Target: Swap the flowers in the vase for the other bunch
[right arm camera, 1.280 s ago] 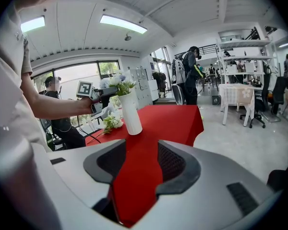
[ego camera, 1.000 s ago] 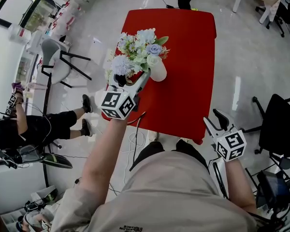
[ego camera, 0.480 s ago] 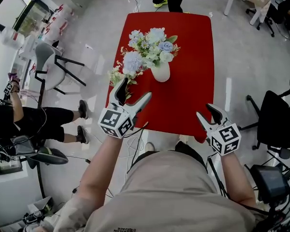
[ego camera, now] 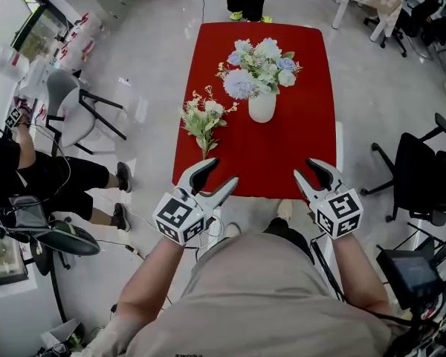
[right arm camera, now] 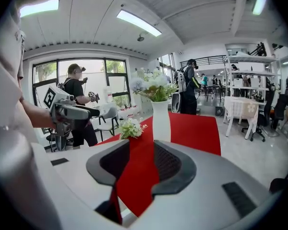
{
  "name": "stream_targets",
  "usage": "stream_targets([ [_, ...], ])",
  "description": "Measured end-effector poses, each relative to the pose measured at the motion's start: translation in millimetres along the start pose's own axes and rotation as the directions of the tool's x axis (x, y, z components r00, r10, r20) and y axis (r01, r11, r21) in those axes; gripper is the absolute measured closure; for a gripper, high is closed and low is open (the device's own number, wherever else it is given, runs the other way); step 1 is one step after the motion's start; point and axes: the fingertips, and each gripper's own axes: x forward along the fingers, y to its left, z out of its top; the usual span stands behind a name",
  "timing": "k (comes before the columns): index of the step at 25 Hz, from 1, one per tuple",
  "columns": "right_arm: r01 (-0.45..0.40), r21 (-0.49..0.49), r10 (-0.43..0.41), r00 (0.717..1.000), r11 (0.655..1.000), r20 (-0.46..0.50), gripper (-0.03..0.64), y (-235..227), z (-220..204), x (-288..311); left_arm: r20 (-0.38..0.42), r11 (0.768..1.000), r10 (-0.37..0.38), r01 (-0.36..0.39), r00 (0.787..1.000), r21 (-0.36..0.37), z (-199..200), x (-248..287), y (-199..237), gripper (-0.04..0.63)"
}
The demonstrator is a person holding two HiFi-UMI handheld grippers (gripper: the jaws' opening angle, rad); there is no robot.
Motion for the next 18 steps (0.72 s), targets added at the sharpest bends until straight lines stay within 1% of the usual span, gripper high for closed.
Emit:
stream_targets([
  [2,0.010,-0.009,-0.010,1.000,1.000,0.005,0.471,14,1,0,-0.017,1.000,-0.025,0.025,1.000,-0.009,-9,-15,-7,0.503],
  [3,0.013,-0.013,-0.013,1.000,1.000,0.006,0.489,21,1,0,-0.026,0.999,-0.041,0.041,0.999,-0.016,-13,-22,-11,0.557],
  [4,0.015,-0.018,-0.015,1.000,1.000,0.008,0.505,29,2,-1,-0.037,0.998,-0.063,0.062,0.997,-0.020,-16,-29,-16,0.585],
  [7,0.019,-0.036,-0.018,1.000,0.999,0.021,0.566,53,5,-1,-0.079,0.992,-0.123,0.123,0.989,-0.001,-24,-46,-31,0.588],
  [8,0.022,-0.043,-0.020,0.999,0.999,0.028,0.576,61,7,-2,-0.091,0.990,-0.136,0.137,0.987,0.007,-26,-51,-35,0.588],
  [14,0.031,-0.078,-0.027,0.998,0.996,0.049,0.586,105,10,-13,-0.110,0.979,-0.201,0.205,0.973,0.023,-27,-77,-59,0.588],
  [18,0.038,-0.083,-0.033,0.998,0.996,0.053,0.588,126,7,-23,-0.125,0.975,-0.215,0.221,0.969,0.031,-34,-89,-70,0.588],
])
